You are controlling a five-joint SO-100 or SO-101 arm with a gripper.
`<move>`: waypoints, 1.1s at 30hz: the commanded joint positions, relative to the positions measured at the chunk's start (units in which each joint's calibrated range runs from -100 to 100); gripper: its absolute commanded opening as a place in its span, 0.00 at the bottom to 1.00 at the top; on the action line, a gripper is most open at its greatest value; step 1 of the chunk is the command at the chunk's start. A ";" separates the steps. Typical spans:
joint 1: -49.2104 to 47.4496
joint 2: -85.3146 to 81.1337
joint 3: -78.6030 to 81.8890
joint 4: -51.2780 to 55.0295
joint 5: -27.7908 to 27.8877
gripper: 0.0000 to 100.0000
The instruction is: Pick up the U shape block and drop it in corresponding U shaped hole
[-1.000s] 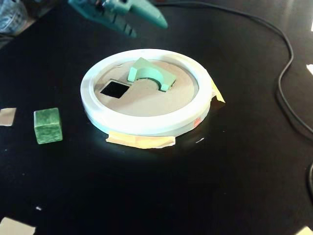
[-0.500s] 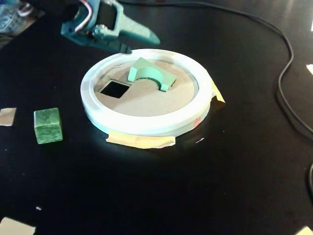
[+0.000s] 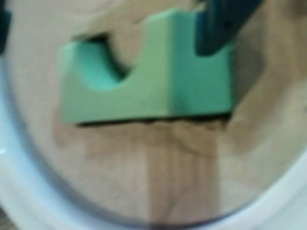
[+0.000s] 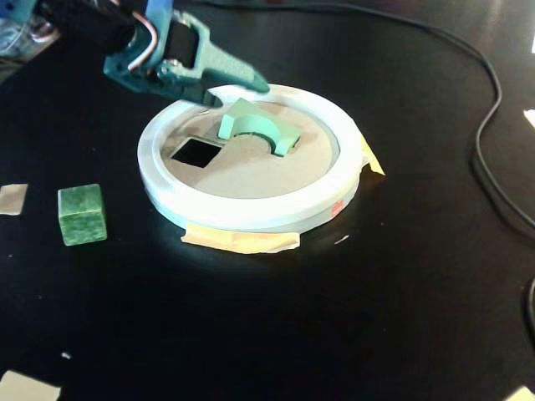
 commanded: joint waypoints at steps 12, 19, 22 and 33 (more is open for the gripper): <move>3.86 7.86 -1.52 -15.59 0.44 0.65; 9.97 7.95 -1.52 -15.09 0.54 0.65; 12.35 8.04 -0.70 -15.19 0.54 0.65; 13.10 17.44 -7.26 -15.69 0.54 0.65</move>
